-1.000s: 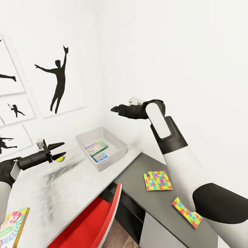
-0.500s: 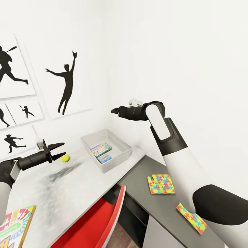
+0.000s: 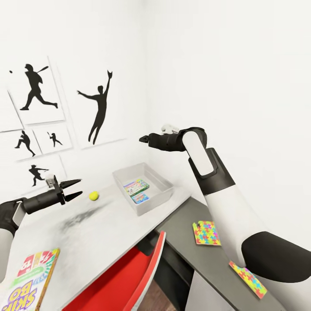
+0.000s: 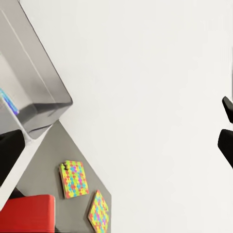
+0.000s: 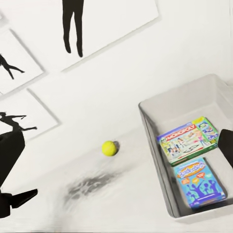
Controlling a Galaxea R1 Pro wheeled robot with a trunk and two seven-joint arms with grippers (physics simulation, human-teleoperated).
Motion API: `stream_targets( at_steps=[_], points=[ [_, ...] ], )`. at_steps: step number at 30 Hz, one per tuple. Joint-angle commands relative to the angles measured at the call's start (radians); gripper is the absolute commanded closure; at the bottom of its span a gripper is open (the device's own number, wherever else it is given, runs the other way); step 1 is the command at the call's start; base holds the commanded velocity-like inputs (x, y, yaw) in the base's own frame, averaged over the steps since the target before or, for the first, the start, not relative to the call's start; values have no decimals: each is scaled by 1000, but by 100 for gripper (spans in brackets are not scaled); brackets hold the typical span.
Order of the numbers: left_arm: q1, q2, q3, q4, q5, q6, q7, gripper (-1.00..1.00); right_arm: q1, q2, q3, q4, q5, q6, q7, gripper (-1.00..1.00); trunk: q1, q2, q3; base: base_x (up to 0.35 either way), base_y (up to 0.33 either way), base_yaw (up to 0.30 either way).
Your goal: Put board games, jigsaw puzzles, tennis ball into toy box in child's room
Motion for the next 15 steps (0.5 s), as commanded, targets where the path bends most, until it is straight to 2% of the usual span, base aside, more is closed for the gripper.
stream_targets(
  at_steps=[1, 4, 15],
  points=[
    [-1, 0, 2, 0, -2, 10, -4, -100, -1, 0, 1, -1, -10, 2, -10, -100, 0, -2, -1, -199, 5, 203],
    [1, 0, 2, 0, -2, 10, -4, -100, -1, 0, 1, 0, -11, 2, -10, -100, 0, -2, 3, -161, 9, 213],
    [8, -1, 2, 0, -2, 9, -2, -100, 0, 0, 1, 3, -10, 0, -10, -100, 0, -2, 14, -68, 26, 220]
  ],
)
